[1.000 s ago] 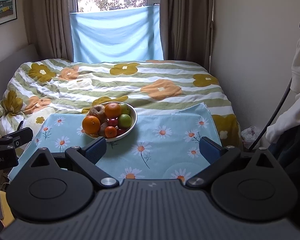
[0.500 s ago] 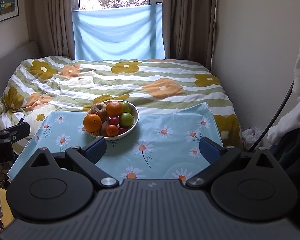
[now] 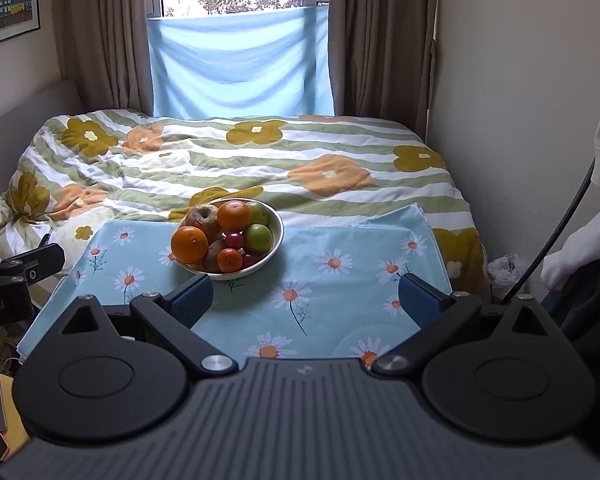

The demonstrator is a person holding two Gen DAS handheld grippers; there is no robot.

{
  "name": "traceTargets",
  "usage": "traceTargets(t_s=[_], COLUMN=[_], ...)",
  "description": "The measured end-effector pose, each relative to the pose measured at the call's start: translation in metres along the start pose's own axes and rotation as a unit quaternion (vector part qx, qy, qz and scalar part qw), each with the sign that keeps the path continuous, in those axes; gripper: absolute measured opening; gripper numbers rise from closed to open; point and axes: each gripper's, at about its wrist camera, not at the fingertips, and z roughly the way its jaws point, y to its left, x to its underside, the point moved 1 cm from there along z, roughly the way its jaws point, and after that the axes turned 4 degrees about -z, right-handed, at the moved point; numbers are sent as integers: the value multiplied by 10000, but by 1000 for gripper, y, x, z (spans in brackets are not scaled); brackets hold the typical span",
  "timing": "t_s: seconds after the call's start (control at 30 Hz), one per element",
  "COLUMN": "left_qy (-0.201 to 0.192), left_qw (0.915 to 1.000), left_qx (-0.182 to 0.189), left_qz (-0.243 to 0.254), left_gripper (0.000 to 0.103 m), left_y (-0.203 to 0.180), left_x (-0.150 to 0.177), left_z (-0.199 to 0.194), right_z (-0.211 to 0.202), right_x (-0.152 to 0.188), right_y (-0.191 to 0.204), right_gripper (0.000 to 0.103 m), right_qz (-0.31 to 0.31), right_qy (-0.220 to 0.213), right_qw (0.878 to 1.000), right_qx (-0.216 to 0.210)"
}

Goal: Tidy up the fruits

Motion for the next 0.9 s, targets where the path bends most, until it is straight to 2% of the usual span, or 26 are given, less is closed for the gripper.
traceTargets(t_s=[0.4, 0.77, 0.9], left_qy=[67, -80, -89], left_qw=[9999, 9997, 9998], left_qx=[36, -56, 0], left_qz=[-87, 214, 174], left_gripper=[103, 103, 103], left_y=[5, 2, 5], left_x=[-1, 0, 0], left_z=[4, 1, 1], right_z=[-1, -1, 0], right_x=[-2, -5, -5], right_y=[7, 9, 9], right_gripper=[103, 103, 103], right_qz=[-5, 34, 35], right_qy=[-18, -38, -33], right_qw=[10000, 10000, 10000], right_qx=[-19, -43, -45])
